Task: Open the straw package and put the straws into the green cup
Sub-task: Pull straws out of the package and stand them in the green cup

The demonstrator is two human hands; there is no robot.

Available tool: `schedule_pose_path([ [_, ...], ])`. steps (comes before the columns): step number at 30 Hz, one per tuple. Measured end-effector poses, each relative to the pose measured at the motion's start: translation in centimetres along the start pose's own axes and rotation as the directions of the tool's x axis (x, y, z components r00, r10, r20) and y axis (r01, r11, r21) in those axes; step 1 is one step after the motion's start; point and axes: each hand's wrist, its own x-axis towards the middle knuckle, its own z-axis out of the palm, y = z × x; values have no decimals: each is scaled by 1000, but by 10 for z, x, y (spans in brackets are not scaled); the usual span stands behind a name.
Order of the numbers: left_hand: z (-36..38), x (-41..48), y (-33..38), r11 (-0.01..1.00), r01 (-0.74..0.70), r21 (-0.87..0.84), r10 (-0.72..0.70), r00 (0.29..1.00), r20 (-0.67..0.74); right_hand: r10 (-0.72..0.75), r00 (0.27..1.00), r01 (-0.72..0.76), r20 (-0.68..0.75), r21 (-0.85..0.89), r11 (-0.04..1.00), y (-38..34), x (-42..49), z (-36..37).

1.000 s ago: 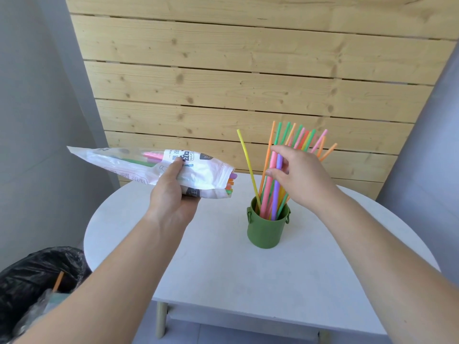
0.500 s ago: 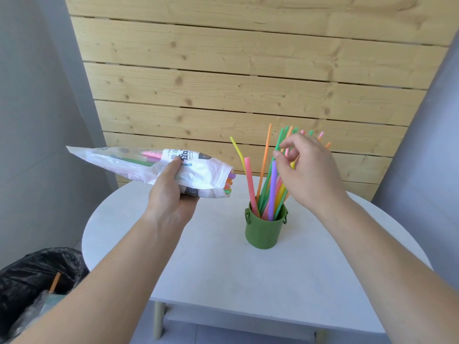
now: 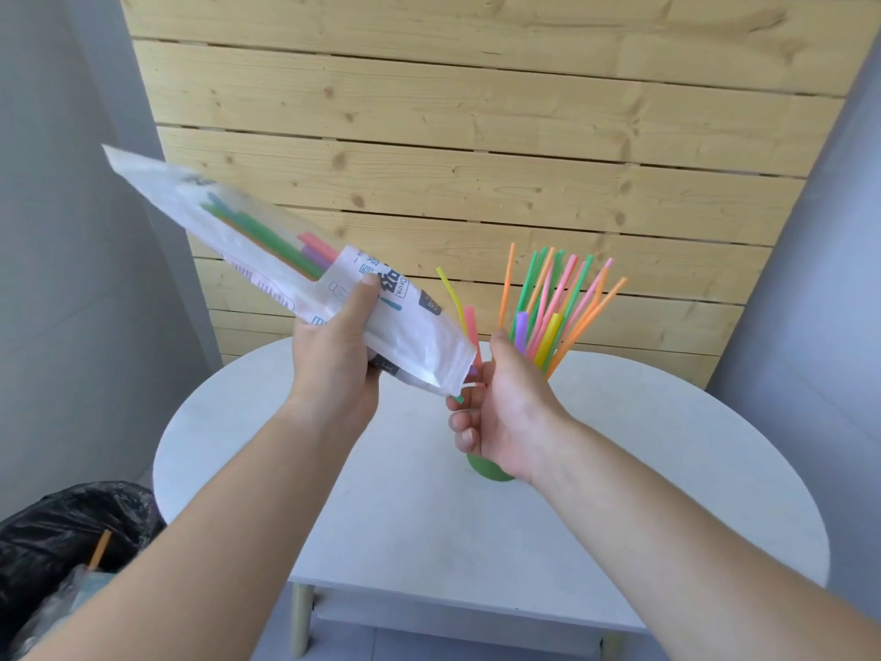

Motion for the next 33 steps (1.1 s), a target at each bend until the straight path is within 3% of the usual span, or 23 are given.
schedule_pose_path([
  [6, 10, -5, 4, 988, -110, 113, 98, 990, 102, 46, 999, -45, -9, 92, 995, 7, 5, -1],
  [10, 6, -2, -1, 999, -26, 38, 26, 1000, -6, -25, 999, 29, -45, 93, 995, 7, 7, -3],
  [16, -10, 10, -12, 964, 199, -173, -225, 964, -140, -296, 955, 291, 7, -216, 932, 3, 4, -3],
  [25, -12, 12, -16, 921, 282, -269, -322, 940, -116, -490, 858, 466, 155, -636, 615, -16, -2, -17],
  [33, -16, 18, -15, 910, 283, -303, -330, 937, -113, -543, 815, 535, 201, -620, 574, -31, -3, -31],
])
